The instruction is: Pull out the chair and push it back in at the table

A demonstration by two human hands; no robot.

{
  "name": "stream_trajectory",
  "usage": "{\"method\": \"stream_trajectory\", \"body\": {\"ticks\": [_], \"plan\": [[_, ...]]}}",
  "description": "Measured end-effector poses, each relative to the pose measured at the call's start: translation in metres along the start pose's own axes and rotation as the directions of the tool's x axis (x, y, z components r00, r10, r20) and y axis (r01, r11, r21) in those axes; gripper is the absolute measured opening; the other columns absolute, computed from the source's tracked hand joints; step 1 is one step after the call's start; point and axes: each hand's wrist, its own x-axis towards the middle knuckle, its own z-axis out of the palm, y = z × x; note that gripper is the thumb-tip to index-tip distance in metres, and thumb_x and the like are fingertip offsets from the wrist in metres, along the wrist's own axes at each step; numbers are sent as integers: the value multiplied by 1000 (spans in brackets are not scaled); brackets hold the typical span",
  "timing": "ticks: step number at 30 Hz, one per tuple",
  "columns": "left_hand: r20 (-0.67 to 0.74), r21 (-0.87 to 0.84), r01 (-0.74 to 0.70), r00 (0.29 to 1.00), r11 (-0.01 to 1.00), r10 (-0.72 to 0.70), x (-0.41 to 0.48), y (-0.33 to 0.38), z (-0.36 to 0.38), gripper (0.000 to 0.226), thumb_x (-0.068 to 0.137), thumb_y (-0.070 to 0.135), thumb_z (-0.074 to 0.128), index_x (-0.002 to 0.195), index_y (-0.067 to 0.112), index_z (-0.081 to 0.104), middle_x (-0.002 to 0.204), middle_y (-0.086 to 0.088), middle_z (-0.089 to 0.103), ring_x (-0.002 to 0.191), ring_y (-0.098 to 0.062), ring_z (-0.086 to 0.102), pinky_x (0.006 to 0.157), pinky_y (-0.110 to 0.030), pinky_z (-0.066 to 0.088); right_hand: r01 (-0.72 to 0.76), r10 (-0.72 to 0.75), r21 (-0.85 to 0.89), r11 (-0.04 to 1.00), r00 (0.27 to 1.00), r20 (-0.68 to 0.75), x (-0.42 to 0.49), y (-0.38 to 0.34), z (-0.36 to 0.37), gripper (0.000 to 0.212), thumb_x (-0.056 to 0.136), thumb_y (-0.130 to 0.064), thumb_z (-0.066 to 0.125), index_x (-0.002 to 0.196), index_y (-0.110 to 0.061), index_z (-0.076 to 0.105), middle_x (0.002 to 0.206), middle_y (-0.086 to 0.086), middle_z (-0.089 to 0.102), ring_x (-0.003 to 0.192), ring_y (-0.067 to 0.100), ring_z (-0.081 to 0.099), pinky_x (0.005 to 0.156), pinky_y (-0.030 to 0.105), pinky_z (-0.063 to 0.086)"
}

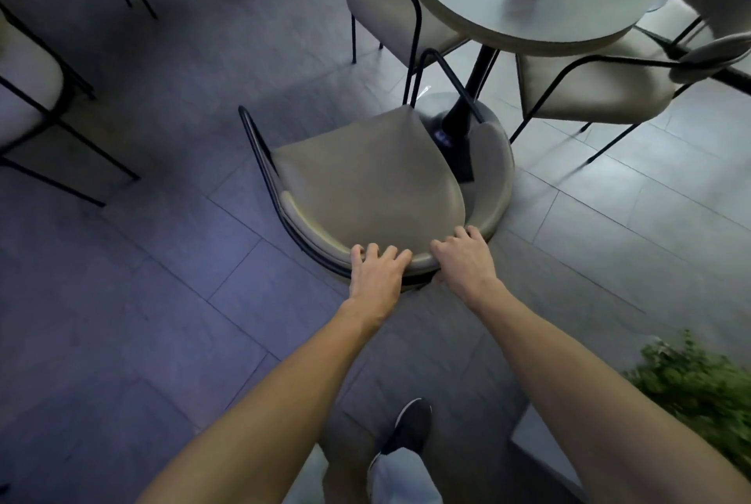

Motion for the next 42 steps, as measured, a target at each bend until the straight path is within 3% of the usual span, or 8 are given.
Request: {"method": "stream_trajectory", "body": {"ticks": [6,12,21,27,32,35,38,42], "plan": [[13,26,-169,986,985,169,-21,-27,1,44,86,7,52,127,25,47,122,0,55,113,-30,46,102,-48,26,-127,125,88,988,992,33,-29,-33,4,46,75,-50,74,106,-19,63,108,3,71,112,25,54,98,38,35],[66,85,-320,947,943,316,-33,-52,-3,46,88,7,50,130,27,46,123,1,52,117,-30,43,106,-51,21,-267,254,123,956,961,107,-52,-70,1,32,82,-42,68,106,-21,63,108,3,72,113,26,51,94,39,35],[132,148,-563,826,813,548,2,-94,-11,45,89,16,59,130,29,45,124,3,51,118,-28,42,107,-52,24,-365,354,217,905,931,89,-47,-94,0,51,75,-60,69,105,-19,62,105,6,72,108,28,52,91,40,35],[155,159,-610,792,776,591,43,-124,-26,40,94,22,52,132,33,46,128,6,52,119,-25,42,103,-47,25,-380,386,302,875,922,42,-16,-104,-5,53,73,-59,71,104,-17,61,103,7,68,103,30,52,88,42,38],[217,155,-627,776,763,593,84,-144,-44,43,90,24,55,131,33,45,127,8,51,118,-22,42,100,-45,26,-323,331,352,879,943,38,9,-91,-5,47,75,-36,71,117,-19,56,110,4,65,105,29,53,93,40,37],[253,133,-632,767,764,590,108,-145,-53,42,89,22,54,129,33,46,126,8,50,116,-22,41,99,-44,26,-371,379,338,865,924,46,20,-78,-3,48,74,-29,70,119,-25,56,109,1,66,104,28,56,100,41,32],[260,120,-639,759,760,597,129,-143,-59,41,89,23,54,128,34,47,126,9,51,117,-21,41,99,-43,25,-403,396,312,860,914,88,35,-64,-5,41,76,-34,71,112,-23,54,109,1,67,104,28,56,96,40,34],[250,113,-642,757,758,604,155,-143,-65,40,89,21,53,127,36,48,123,10,53,115,-20,43,102,-41,24,-395,371,334,856,919,135,56,-37,-10,49,77,-51,73,109,-18,56,110,4,68,106,30,53,90,40,35]]}}
